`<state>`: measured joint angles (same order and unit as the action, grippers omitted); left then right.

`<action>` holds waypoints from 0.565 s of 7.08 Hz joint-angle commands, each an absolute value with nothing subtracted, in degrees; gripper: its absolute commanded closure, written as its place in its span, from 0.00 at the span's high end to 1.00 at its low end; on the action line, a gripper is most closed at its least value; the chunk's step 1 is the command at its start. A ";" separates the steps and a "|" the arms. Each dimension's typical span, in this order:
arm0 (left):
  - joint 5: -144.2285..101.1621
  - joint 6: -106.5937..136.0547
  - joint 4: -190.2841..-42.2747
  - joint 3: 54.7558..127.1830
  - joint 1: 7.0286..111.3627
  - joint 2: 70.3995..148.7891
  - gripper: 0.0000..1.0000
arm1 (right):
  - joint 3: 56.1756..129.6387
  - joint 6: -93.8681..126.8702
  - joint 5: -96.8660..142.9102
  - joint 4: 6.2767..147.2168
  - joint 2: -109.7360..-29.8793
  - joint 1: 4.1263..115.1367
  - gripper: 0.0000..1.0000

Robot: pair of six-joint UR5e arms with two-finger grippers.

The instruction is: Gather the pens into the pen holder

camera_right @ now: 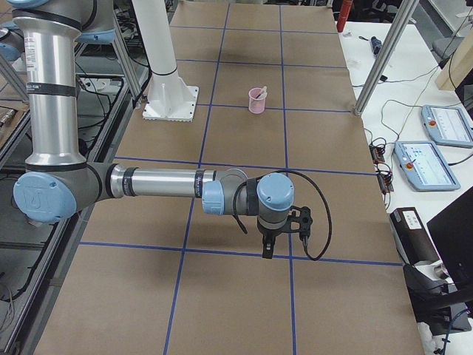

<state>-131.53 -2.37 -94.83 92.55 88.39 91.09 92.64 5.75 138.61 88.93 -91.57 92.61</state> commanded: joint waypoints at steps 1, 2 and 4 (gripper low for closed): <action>-131.57 -2.37 -94.83 92.64 88.42 91.23 1.00 | 92.81 4.84 139.92 88.86 -93.16 94.12 1.00; -131.57 -2.37 -94.92 92.55 88.42 91.23 1.00 | 92.99 4.57 139.92 88.86 -93.34 94.48 1.00; -131.57 -2.37 -94.92 92.55 88.42 91.14 1.00 | 93.25 4.57 139.92 88.86 -93.43 94.48 1.00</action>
<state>-131.57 -2.37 -94.91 92.57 88.42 91.17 93.10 4.63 139.90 88.86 -93.34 94.41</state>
